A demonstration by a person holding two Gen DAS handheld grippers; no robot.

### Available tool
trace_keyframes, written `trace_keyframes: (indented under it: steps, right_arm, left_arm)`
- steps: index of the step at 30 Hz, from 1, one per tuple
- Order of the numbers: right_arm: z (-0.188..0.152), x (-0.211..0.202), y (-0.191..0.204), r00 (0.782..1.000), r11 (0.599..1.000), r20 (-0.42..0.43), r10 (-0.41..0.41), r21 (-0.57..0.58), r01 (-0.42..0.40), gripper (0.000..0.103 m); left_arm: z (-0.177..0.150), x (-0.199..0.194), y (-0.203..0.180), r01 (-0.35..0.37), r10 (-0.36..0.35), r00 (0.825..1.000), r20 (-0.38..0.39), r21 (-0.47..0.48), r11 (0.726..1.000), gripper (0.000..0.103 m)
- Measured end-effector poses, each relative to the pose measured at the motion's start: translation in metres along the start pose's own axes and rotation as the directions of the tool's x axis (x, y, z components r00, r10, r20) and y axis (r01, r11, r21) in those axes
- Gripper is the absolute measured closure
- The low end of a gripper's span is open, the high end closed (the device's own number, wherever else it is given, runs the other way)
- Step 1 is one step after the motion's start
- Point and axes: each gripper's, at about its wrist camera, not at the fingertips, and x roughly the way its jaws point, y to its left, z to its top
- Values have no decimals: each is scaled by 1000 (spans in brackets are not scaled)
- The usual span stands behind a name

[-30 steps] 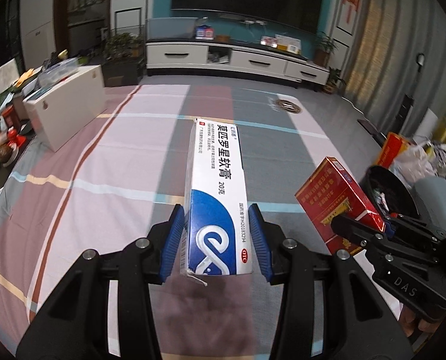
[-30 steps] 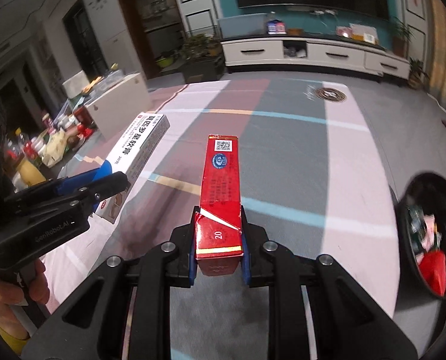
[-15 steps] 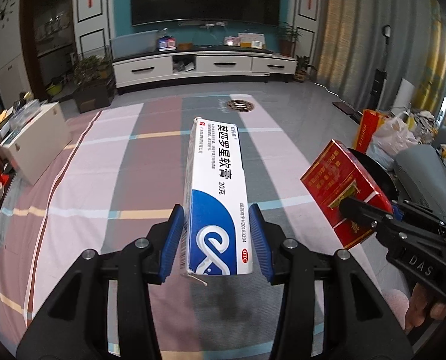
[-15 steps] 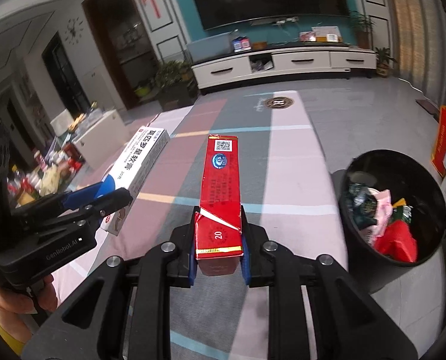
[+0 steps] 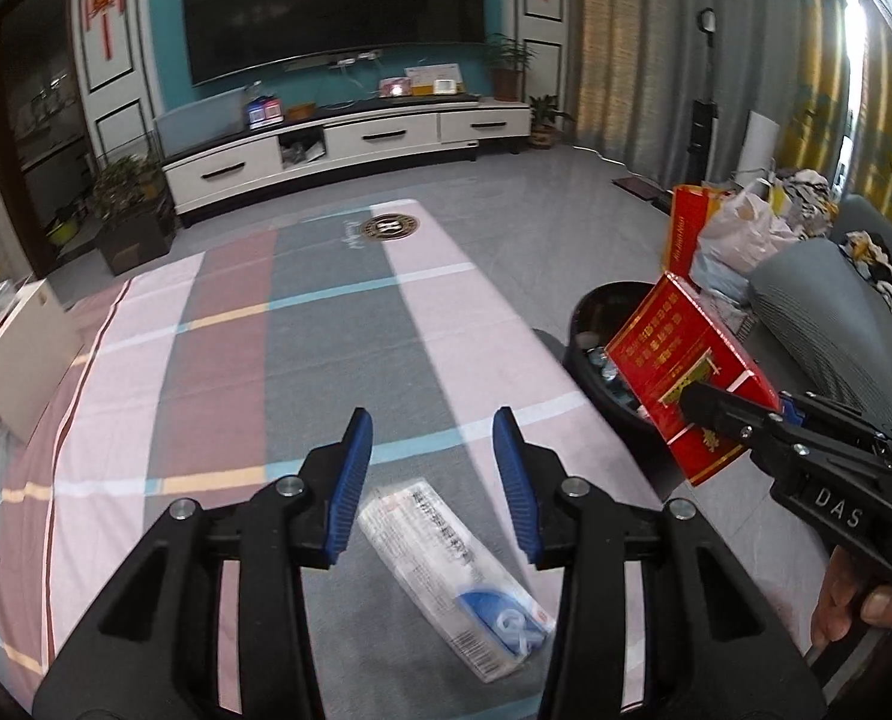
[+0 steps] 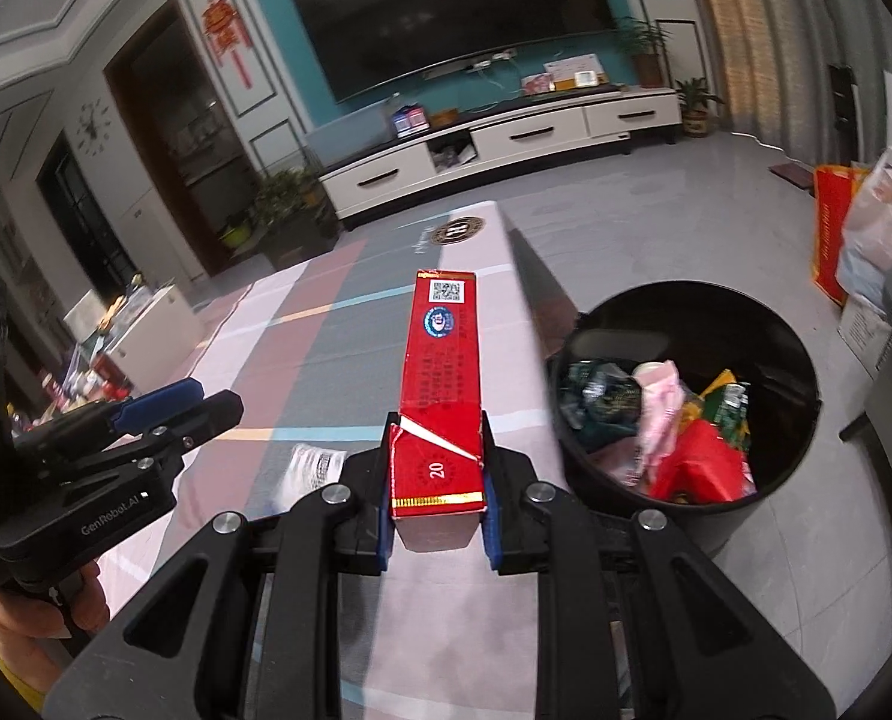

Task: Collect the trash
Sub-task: 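Regrip the white medicine box upright in the left tool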

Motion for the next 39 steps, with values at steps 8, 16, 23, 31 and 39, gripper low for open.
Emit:
trace_keyframes:
  steps: [8, 16, 23, 31, 39]
  right_arm:
    - [-9, -1, -26, 1000, 999, -3, -23, 50, 23, 80]
    - [-14, 4, -30, 1000, 998, -15, 2, 59, -1, 80]
    - [-15, 1, -29, 1000, 998, -13, 2, 59, -1, 80]
    - [-15, 1, -27, 1000, 999, -13, -7, 43, 7, 80]
    - [-14, 3, -19, 1000, 1000, -15, 1, 26, 0, 80]
  left_arm:
    - [-19, 33, 3, 55, -64, 987, -145, -63, 996, 35]
    - [-79, 70, 12, -23, -45, 922, -385, -171, 985, 22]
    - [-87, 84, 3, -20, -60, 919, -389, -198, 980, 38]
    - [-77, 81, -10, 33, -82, 932, -352, -144, 989, 76]
    - [-62, 64, -13, 34, -53, 962, -268, -77, 996, 80]
